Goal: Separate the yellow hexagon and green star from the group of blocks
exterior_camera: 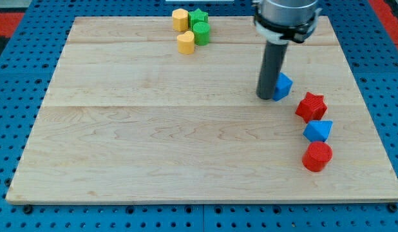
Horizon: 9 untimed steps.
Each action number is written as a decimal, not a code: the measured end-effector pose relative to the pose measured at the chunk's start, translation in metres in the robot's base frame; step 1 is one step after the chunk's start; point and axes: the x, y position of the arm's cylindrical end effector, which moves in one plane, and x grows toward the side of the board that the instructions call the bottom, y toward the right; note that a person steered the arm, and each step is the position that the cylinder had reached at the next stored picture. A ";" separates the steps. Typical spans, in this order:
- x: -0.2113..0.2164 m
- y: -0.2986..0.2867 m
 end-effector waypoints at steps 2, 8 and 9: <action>-0.017 0.004; -0.113 -0.194; -0.173 -0.246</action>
